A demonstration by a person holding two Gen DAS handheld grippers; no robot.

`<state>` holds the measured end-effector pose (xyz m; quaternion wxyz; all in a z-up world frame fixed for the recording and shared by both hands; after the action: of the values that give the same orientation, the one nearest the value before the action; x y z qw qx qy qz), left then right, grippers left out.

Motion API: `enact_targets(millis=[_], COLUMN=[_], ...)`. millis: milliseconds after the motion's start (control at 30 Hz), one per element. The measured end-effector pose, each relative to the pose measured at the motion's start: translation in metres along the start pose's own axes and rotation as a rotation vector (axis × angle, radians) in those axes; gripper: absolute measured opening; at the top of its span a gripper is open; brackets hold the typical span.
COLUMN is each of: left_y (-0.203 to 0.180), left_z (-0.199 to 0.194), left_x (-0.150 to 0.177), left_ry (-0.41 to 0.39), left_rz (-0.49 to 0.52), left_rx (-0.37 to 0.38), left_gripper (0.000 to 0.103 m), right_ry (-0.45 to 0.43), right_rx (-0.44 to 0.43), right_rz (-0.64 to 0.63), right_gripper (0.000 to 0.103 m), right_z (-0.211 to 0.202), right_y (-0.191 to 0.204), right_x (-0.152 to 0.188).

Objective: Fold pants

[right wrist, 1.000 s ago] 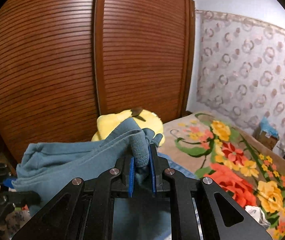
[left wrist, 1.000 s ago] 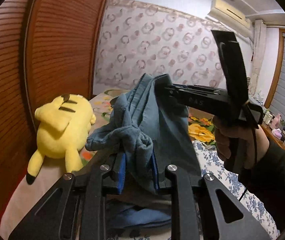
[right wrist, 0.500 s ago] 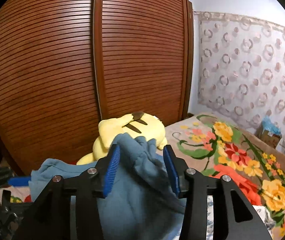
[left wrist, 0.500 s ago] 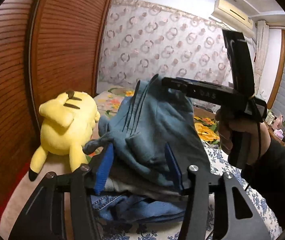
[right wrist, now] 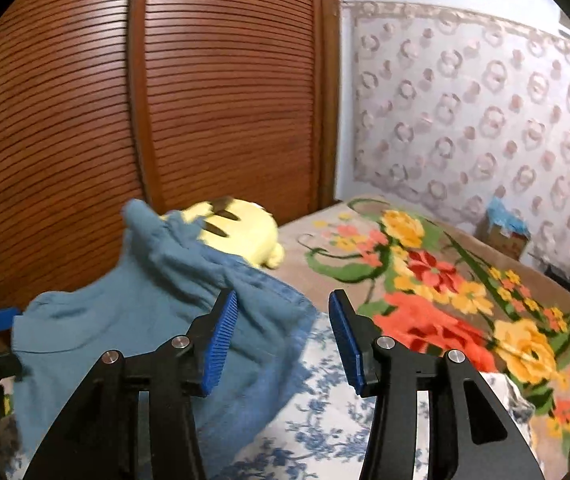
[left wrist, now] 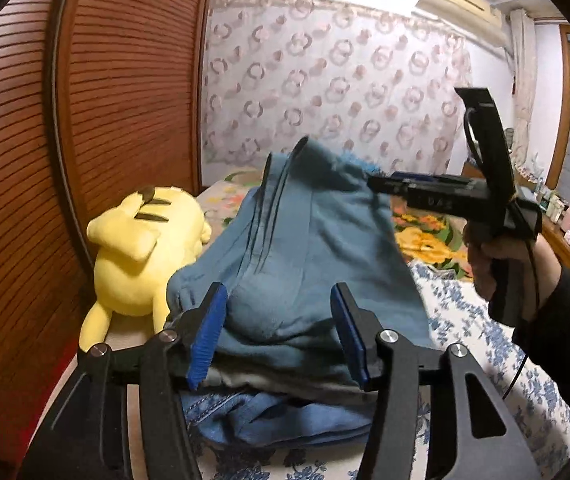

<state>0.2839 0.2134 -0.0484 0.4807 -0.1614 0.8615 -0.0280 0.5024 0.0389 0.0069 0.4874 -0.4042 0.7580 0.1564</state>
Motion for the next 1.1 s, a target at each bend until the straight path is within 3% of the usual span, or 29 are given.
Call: enact_targets(millis=[200,400,600,700,767,1100], left_y=[0.006,0.006,0.002,-0.004,-0.011,-0.045], left_z=[0.009,0.006,-0.004,-0.011,-0.018,-0.055], left_x=[0.013,0.015,0.014,0.014,0.014,0.026], left_ry=[0.036,0.040,0.032,0.027,0.019,0.009], left_rz=[0.000,0.001,0.013,0.025,0.038,0.112], left_rx=[-0.030,-0.035,-0.035,-0.020,-0.009,0.050], left_gripper=[0.055,0.055,0.056,0.063,0.074,0.081], right_ry=[0.054,0.032,-0.005,-0.006,-0.009,-0.032], right_rx=[0.033,0.026,0.000,-0.014,-0.011,0.033], right_rz=[0.052,0.071,0.058,0.062,0.070,0.114], right_gripper=[0.049,0.049,0.049,0.049,0.049,0.052], right_z=[0.029,0.021,-0.008,-0.028,-0.044,-0.128], right_y=[0.004,0.019,0.041,0.053,0.060,0.073], right_x=[-0.010,-0.020,-0.015,-0.004,0.003,0.039])
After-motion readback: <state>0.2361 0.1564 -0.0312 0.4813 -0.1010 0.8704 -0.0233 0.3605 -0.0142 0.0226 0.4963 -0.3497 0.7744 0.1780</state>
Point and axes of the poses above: each gripper's, at about its wrist camera, not at the fingertips, and z roughly the way its jaws point, y to its left, x to its underside, the point moved 9 cm from there along z, roughly the way its jaws point, and after that the axes turned 7 degrees about -z, right-handed, at the moved point
